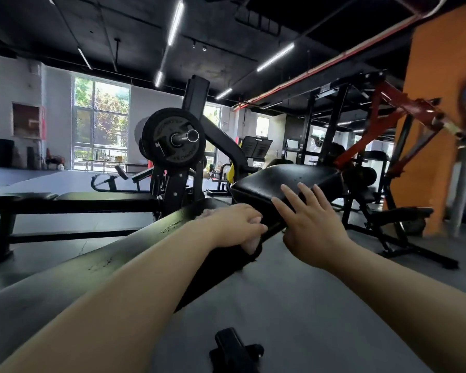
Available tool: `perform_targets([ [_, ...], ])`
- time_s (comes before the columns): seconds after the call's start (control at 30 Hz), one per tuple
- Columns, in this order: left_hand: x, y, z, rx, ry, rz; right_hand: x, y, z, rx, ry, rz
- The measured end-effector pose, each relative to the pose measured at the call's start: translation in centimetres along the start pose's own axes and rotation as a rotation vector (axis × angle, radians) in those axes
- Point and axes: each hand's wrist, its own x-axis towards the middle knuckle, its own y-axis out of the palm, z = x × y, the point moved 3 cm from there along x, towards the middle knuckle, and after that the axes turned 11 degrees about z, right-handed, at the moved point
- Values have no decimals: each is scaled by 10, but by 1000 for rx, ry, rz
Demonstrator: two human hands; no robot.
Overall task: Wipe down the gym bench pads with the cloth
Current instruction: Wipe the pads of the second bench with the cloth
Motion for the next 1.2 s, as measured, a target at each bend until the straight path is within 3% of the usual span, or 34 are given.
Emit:
perform_targets([
  [0.1, 23, -8, 18, -189, -28, 46, 7, 8, -9, 33, -2, -62],
  [0.23, 41, -19, 23, -234, -177, 120, 4, 18, -13, 75, -18, -103],
  [0.33, 39, -22, 17, -146, -267, 171, 3, 22, -8, 117, 24, -104],
  [0.53, 26, -13, -9, 12, -279, 158, 5, 22, -2, 154, 61, -128],
  [0.67, 0, 0, -34, 243, -144, -6, 4, 23, -4, 161, 55, -162],
  [0.83, -25, 26, -27, 575, 94, -54, 2, 21, -8, 167, 13, -132],
  [0.87, -28, 29, -28, 557, 192, -149, 2, 21, -10, 169, -4, -124],
  [0.93, -35, 25, -32, 258, 321, -388, 1, 19, -14, 178, -53, -128],
  [1.03, -30, -1, -37, -282, 22, -664, 1, 14, -26, 174, -67, -155],
  [1.1, -8, -8, -45, -484, -166, -667, 1, 14, -36, 147, -26, -159],
  [1.2, 34, -4, -61, -608, -272, -644, 2, 18, -48, 126, 35, -116],
])
